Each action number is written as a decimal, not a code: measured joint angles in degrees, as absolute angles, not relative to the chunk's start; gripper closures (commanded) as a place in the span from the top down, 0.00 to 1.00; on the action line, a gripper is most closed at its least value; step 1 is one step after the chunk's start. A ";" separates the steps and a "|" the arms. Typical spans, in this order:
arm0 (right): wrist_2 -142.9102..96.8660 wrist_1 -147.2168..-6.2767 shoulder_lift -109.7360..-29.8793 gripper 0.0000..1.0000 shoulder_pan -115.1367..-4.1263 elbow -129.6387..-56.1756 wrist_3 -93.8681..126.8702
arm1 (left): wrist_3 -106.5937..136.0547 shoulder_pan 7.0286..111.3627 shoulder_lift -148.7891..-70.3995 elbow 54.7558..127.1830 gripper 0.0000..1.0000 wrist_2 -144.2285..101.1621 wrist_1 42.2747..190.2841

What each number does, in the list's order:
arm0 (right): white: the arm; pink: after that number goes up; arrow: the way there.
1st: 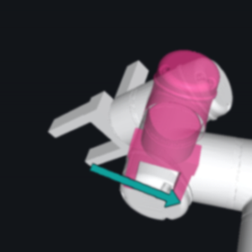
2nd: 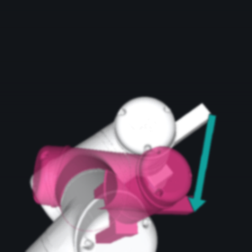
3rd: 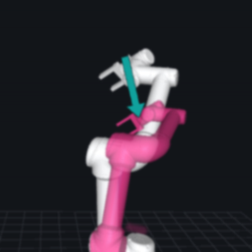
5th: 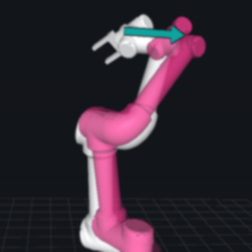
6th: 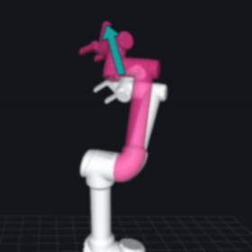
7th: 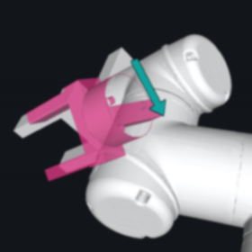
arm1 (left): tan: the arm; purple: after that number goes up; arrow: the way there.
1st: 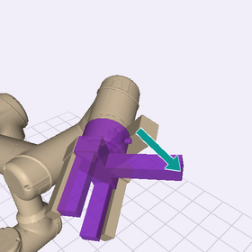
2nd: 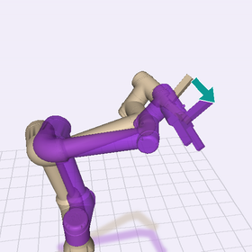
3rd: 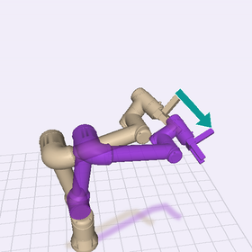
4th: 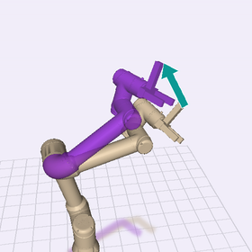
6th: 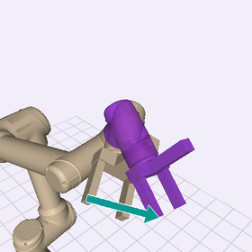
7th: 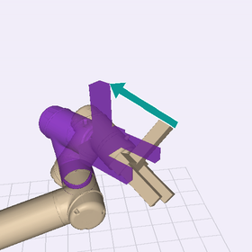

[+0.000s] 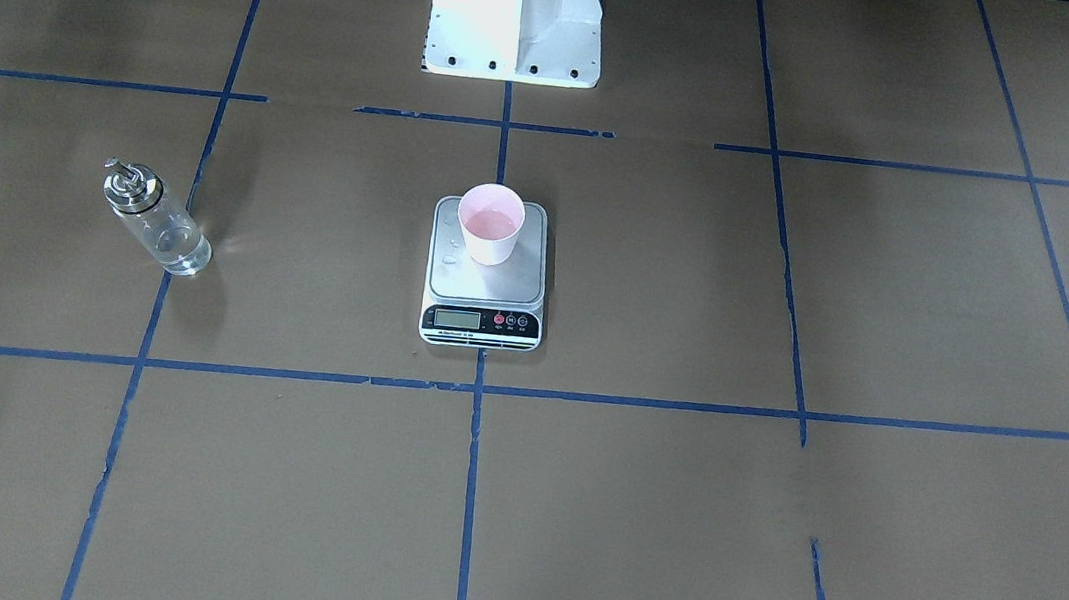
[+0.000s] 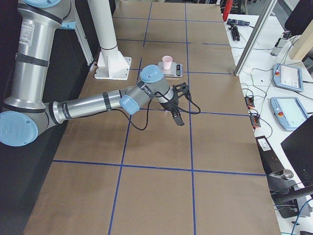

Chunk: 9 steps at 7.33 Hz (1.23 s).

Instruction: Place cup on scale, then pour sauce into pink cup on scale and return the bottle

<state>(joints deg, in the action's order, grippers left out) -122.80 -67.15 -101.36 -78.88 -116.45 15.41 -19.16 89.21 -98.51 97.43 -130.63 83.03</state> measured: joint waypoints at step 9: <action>-133.06 -99.26 -98.36 1.00 -93.36 -105.81 -24.69 | -19.90 89.21 -96.09 95.63 1.00 -130.88 77.28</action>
